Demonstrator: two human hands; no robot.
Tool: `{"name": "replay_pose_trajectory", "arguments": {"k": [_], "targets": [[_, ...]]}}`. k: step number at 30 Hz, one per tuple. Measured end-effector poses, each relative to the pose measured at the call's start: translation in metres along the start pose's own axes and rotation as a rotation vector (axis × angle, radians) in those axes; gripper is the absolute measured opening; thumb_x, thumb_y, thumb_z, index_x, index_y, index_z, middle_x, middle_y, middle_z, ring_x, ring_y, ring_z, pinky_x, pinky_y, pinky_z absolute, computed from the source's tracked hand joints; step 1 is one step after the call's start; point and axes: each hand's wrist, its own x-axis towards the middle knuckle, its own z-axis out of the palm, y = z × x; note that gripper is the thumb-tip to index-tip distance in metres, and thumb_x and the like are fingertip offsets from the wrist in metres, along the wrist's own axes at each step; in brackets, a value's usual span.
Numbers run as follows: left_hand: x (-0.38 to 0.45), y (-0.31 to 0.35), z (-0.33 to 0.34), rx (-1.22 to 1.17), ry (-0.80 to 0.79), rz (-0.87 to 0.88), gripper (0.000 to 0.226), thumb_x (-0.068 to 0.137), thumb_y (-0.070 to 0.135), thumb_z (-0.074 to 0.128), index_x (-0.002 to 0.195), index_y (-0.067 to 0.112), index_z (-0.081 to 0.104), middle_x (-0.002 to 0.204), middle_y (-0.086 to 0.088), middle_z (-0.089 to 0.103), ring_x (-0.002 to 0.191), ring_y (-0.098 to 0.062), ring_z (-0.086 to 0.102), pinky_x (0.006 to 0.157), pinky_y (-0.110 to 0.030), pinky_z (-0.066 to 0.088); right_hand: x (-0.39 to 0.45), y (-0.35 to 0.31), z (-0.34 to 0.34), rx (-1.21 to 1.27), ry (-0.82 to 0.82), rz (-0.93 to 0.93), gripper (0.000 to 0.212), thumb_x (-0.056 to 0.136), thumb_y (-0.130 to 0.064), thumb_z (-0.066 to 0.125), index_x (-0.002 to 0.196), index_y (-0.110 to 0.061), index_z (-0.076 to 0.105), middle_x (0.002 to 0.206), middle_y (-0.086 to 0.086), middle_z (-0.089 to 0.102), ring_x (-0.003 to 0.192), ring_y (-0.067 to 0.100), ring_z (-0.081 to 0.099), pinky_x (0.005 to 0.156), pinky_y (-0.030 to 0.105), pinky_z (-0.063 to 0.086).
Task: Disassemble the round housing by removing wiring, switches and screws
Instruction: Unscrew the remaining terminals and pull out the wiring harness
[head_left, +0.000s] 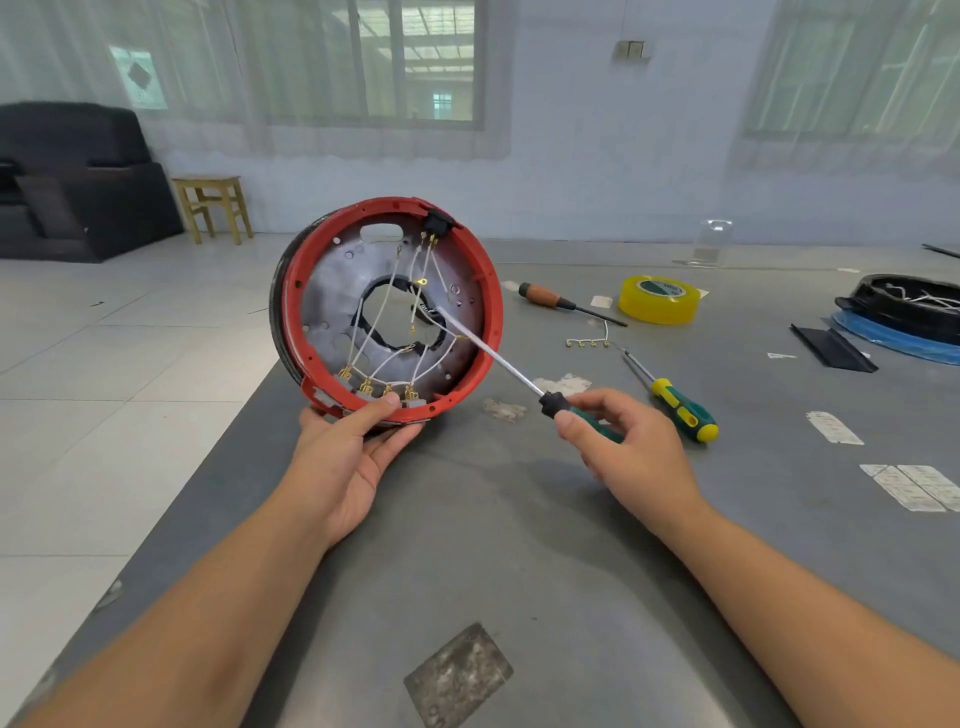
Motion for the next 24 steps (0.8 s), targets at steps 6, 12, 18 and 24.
{"name": "replay_pose_trajectory", "arguments": {"k": [6, 12, 18, 24], "targets": [[0.001, 0.000, -0.010, -0.030, -0.041, -0.009, 0.057, 0.093, -0.010, 0.065, 0.145, 0.004, 0.045, 0.104, -0.022, 0.077, 0.103, -0.042, 0.076, 0.084, -0.049, 0.064, 0.001, -0.004, -0.018, -0.216, -0.109, -0.156, 0.018, 0.082, -0.026, 0.083, 0.094, -0.038, 0.078, 0.085, -0.021, 0.072, 0.071, 0.003, 0.061, 0.063, 0.010, 0.044], [0.003, -0.001, -0.012, -0.020, -0.033, -0.009, 0.054, 0.092, -0.009, 0.068, 0.141, 0.005, 0.050, 0.101, -0.017, 0.077, 0.104, -0.041, 0.076, 0.086, -0.051, 0.064, 0.009, 0.005, -0.031, -0.275, -0.158, -0.150, 0.016, 0.080, -0.031, 0.084, 0.087, -0.043, 0.078, 0.077, -0.020, 0.071, 0.070, 0.007, 0.063, 0.057, 0.009, 0.043], [0.003, 0.000, -0.013, 0.027, -0.035, 0.017, 0.054, 0.091, -0.011, 0.066, 0.141, 0.002, 0.050, 0.110, -0.023, 0.072, 0.108, -0.045, 0.073, 0.086, -0.052, 0.064, 0.011, 0.005, -0.032, -0.272, -0.186, -0.157, 0.021, 0.078, -0.040, 0.082, 0.092, -0.053, 0.074, 0.078, -0.020, 0.072, 0.075, 0.005, 0.064, 0.056, 0.007, 0.044], [0.003, 0.001, -0.016, 0.028, -0.035, 0.013, 0.053, 0.090, -0.016, 0.065, 0.137, 0.004, 0.055, 0.105, -0.020, 0.075, 0.107, -0.044, 0.074, 0.084, -0.052, 0.064, 0.012, 0.003, -0.032, -0.263, -0.223, -0.136, 0.022, 0.078, -0.040, 0.082, 0.092, -0.055, 0.074, 0.082, -0.019, 0.074, 0.078, 0.005, 0.066, 0.058, 0.009, 0.048]]}}
